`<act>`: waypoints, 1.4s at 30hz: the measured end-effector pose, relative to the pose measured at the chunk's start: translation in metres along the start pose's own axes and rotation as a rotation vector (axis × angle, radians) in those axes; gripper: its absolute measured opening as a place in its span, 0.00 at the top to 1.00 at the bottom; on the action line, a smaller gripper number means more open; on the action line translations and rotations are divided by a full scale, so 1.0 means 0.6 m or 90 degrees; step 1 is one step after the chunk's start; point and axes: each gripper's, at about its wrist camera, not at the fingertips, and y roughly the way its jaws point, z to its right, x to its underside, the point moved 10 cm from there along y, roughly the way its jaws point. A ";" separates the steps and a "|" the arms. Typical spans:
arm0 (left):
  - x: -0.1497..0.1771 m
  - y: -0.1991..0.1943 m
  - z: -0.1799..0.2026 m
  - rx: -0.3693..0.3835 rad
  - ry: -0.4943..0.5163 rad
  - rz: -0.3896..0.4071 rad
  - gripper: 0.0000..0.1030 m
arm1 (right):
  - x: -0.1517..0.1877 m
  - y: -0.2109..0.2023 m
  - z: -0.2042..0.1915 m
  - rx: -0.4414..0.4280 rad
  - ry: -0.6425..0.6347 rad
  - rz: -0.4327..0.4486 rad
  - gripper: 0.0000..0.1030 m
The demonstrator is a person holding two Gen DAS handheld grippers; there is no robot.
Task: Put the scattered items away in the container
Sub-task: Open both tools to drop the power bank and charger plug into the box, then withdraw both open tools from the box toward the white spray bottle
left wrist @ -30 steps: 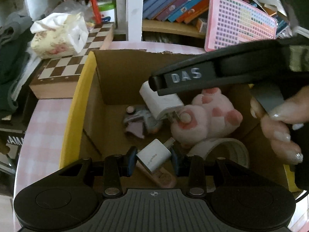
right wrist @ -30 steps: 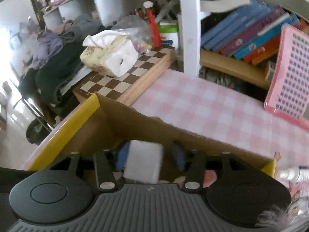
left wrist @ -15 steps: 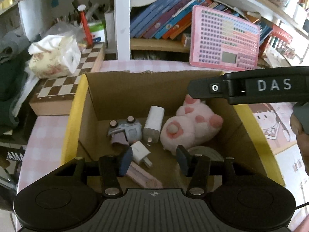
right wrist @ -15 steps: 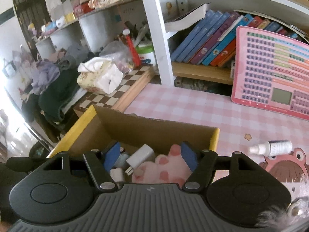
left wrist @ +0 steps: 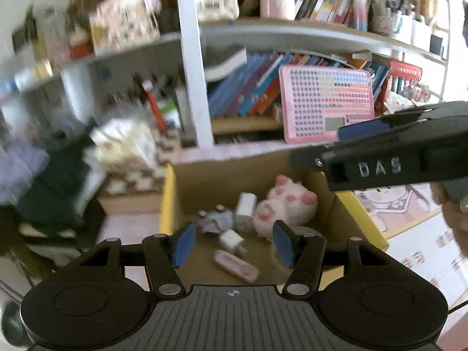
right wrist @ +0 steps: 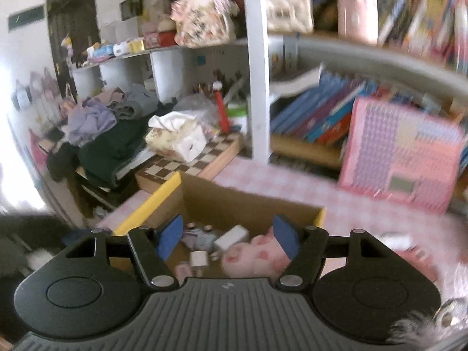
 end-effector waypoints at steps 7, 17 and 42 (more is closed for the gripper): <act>0.024 -0.082 -0.011 -0.026 0.004 0.036 0.24 | 0.034 -0.086 -0.013 0.040 -0.011 0.040 0.35; 0.088 -0.147 -0.029 -0.036 -0.031 0.029 0.22 | 0.112 -0.183 0.004 0.111 0.072 0.054 0.35; 0.259 -0.199 0.035 0.015 -0.087 -0.075 0.18 | 0.334 -0.236 -0.092 0.072 0.090 -0.118 0.33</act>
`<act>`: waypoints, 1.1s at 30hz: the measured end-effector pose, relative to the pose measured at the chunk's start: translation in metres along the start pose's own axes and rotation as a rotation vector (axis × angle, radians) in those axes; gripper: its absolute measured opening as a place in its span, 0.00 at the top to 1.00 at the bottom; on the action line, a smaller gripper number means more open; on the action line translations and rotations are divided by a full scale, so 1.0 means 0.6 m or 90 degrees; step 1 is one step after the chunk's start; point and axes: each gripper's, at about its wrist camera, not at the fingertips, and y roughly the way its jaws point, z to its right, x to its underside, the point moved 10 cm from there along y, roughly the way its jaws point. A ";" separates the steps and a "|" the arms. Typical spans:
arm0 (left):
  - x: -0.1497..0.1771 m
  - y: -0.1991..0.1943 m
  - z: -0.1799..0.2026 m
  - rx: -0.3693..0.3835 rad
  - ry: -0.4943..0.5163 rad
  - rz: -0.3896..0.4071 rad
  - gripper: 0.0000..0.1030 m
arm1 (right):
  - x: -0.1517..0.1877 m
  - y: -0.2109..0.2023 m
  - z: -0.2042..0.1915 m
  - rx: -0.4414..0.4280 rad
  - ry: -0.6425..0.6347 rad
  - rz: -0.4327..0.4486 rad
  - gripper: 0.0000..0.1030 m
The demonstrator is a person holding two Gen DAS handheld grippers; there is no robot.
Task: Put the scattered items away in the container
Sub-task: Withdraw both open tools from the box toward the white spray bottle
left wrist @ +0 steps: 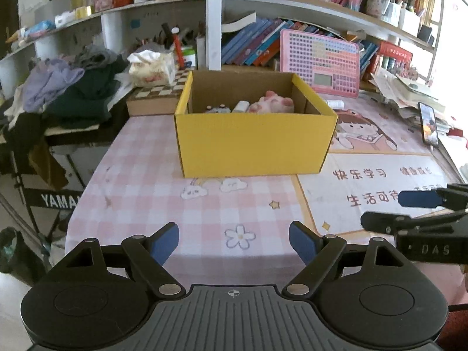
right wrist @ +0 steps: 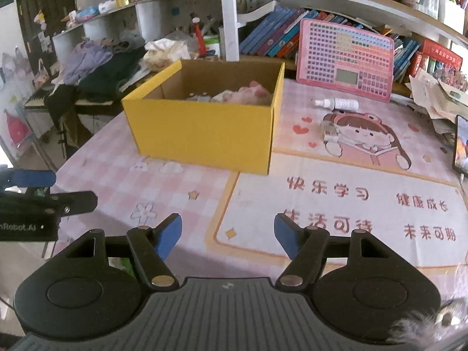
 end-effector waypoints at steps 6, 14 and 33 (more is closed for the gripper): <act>0.031 0.007 0.031 0.037 0.017 -0.038 0.17 | 0.024 0.000 -0.012 -0.006 -0.014 -0.028 0.27; 0.048 0.018 0.051 0.062 0.028 -0.067 0.12 | 0.054 0.002 -0.003 0.016 -0.014 -0.067 0.24; 0.061 0.084 0.121 0.114 0.032 -0.149 0.11 | 0.076 0.019 0.077 0.065 0.017 -0.115 0.21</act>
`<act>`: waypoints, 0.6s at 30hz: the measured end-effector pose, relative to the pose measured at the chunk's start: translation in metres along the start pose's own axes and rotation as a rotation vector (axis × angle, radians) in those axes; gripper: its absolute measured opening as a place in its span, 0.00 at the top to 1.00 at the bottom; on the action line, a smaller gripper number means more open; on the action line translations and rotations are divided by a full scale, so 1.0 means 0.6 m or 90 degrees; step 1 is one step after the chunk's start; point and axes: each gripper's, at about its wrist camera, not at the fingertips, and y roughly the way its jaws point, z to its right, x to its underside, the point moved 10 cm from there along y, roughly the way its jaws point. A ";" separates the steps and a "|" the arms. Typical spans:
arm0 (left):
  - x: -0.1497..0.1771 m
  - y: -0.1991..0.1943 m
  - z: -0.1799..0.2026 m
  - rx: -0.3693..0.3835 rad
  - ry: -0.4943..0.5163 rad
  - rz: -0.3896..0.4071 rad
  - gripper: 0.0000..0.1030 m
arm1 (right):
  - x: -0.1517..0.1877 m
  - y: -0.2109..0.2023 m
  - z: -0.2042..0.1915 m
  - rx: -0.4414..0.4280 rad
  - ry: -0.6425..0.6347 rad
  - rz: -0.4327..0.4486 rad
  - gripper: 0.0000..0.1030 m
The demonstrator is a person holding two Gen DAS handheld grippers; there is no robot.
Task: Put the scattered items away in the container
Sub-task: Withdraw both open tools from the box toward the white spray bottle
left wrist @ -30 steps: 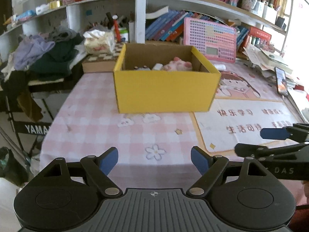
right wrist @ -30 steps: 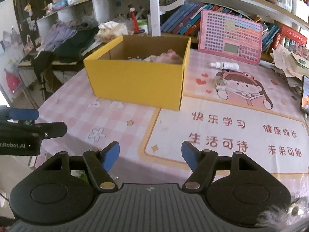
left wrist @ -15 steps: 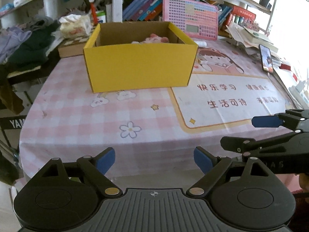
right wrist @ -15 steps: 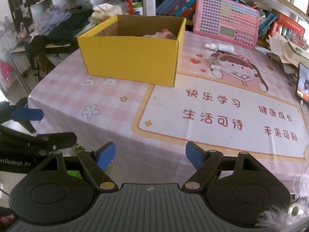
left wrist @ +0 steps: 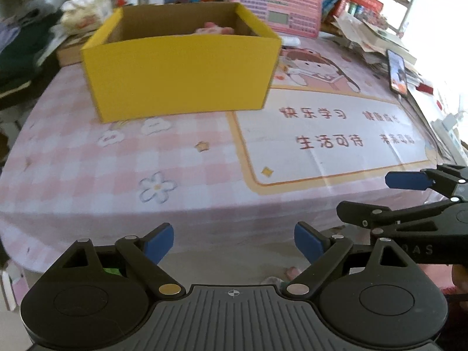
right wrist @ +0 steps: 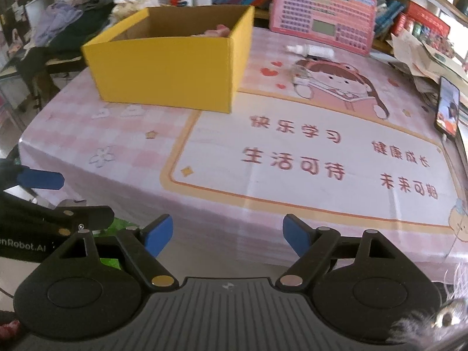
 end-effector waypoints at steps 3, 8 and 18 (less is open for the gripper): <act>-0.014 0.012 0.018 0.005 0.016 -0.002 0.11 | 0.000 0.004 0.024 0.009 0.011 -0.003 0.21; -0.036 0.035 0.053 0.013 0.044 -0.009 0.11 | -0.006 0.012 0.066 0.019 0.033 -0.003 0.21; -0.095 0.091 0.127 0.027 0.089 -0.018 0.11 | -0.037 0.039 0.167 0.046 0.066 -0.005 0.20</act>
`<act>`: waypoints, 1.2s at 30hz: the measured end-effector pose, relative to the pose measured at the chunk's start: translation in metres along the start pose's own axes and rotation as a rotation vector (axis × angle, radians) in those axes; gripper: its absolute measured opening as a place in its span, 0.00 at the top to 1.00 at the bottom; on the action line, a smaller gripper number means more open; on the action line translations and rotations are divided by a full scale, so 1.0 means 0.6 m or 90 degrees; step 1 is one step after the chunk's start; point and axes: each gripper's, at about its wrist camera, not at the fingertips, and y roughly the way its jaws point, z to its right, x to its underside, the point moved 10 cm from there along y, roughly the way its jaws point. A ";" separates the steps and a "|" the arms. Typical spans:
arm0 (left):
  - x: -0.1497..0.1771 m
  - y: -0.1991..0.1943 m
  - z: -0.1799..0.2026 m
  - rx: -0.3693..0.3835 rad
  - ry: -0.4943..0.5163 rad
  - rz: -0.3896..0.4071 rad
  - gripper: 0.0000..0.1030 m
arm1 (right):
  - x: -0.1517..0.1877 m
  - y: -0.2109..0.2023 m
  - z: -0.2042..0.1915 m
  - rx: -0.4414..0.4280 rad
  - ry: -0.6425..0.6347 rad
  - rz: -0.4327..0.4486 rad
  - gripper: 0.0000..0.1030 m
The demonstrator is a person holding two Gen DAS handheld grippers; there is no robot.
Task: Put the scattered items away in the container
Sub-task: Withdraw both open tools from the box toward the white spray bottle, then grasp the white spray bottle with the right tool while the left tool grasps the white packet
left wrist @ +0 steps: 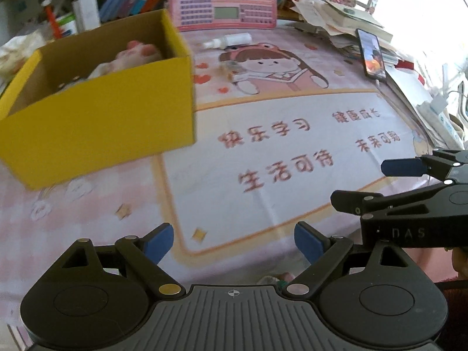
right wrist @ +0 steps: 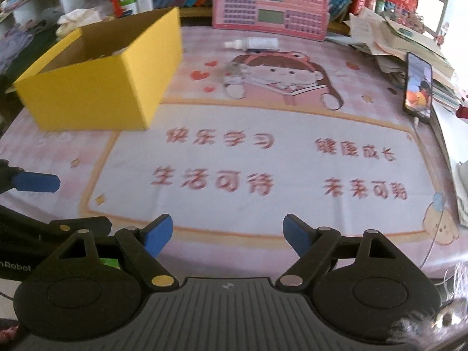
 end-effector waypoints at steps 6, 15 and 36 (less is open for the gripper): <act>-0.053 0.041 0.048 0.020 0.028 -0.002 0.11 | -0.041 0.021 0.065 0.019 0.011 0.007 0.20; -0.132 0.099 0.093 0.036 0.019 -0.002 0.11 | -0.103 0.049 0.158 0.027 0.012 0.021 0.20; -0.310 0.198 0.043 -0.133 -0.078 0.098 0.11 | -0.308 0.160 0.228 -0.057 -0.007 0.122 0.20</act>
